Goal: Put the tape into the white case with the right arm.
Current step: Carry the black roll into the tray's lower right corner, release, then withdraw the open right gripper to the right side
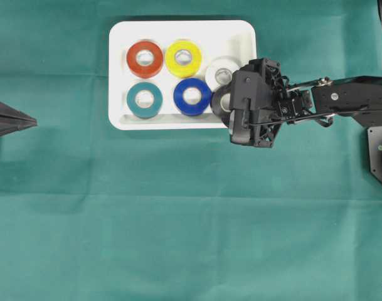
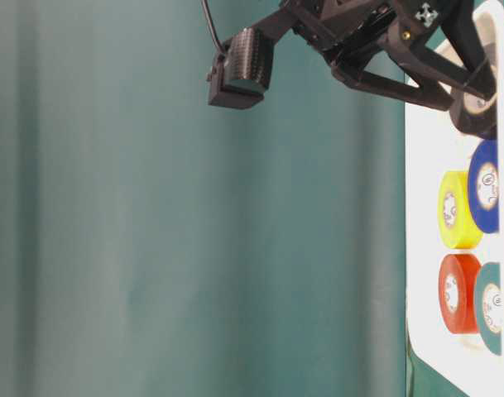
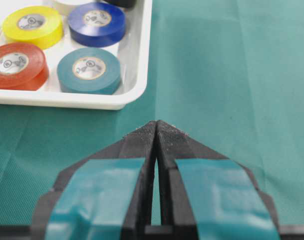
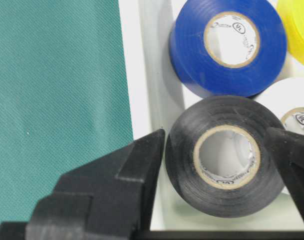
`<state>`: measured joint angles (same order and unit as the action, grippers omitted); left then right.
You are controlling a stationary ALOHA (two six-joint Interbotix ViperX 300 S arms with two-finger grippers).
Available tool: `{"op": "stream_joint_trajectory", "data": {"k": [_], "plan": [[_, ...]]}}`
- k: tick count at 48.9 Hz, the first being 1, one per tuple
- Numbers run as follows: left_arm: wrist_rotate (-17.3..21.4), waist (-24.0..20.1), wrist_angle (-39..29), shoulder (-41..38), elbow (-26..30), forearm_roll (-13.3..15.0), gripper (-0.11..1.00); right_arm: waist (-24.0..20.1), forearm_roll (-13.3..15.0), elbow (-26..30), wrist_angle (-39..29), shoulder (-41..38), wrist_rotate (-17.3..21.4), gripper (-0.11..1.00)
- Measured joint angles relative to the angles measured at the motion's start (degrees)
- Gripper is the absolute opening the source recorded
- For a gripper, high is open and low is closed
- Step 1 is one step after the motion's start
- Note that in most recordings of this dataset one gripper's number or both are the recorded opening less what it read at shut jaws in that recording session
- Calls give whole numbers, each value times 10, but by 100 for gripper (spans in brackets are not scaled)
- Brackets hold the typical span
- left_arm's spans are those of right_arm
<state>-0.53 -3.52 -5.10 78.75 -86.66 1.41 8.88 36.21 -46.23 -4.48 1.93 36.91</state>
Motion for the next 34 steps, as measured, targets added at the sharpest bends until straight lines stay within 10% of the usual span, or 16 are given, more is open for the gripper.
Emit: {"op": "stream_joint_trajectory", "data": {"k": [34], "plan": [[0, 0, -1, 0, 0, 0, 1, -4, -5, -124, -2, 171, 2, 72]]}}
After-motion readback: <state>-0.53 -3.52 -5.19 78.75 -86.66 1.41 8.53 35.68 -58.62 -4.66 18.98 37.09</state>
